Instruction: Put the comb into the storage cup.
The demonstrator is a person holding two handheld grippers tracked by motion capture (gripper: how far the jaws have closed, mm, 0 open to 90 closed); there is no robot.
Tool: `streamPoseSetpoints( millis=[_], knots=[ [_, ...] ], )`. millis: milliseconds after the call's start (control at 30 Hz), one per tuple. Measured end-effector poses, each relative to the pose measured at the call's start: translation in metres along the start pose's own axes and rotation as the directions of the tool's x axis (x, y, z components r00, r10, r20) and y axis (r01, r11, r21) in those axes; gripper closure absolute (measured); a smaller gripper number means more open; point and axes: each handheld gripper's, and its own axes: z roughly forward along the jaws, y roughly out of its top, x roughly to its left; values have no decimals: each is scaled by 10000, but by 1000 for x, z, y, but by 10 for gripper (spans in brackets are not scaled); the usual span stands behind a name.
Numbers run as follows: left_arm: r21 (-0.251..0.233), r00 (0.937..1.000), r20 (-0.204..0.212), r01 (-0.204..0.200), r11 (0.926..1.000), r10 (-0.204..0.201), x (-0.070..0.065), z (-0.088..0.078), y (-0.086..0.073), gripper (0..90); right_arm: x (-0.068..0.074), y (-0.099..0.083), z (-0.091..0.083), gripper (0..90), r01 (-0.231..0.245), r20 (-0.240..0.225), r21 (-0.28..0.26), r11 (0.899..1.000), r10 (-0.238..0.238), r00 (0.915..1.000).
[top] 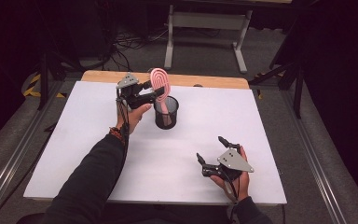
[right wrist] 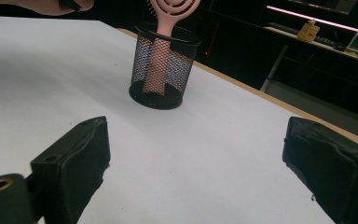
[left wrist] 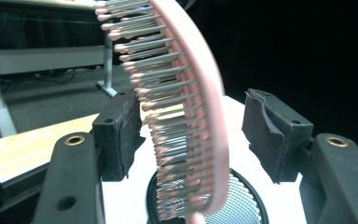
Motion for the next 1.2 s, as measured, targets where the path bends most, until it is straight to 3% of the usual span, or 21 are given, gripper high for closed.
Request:
streamPoseSetpoints(
  millis=[200, 533, 933, 1033, 1200],
  knots=[
    [97, 9998, -173, 98, 9999, -97, 6, -3, -1, 356, -1, 0, -1, 86, -30, 71, -47, 10000, 30, 10000],
    [340, 10000, 0, 12, 9994, -12, 6, -2, -3, 348, -1, 0, -1, 86, -32, 21, -27, 10000, 32, 10000],
    [376, 9989, 18, -469, 9982, 469, 4, -6, 0, 332, 0, 0, -1, 87, -13, -20, -52, 10000, 13, 10000],
    [325, 9978, -205, -619, 9976, 626, 2, -8, 2, 293, 0, 0, -1, 87, -12, -15, -70, 10000, 11, 10000],
    [249, 9962, -228, -829, 9962, 835, 1, -12, 5, 278, 0, 0, -1, 86, -19, -25, -76, 10000, 19, 10000]
  ],
)
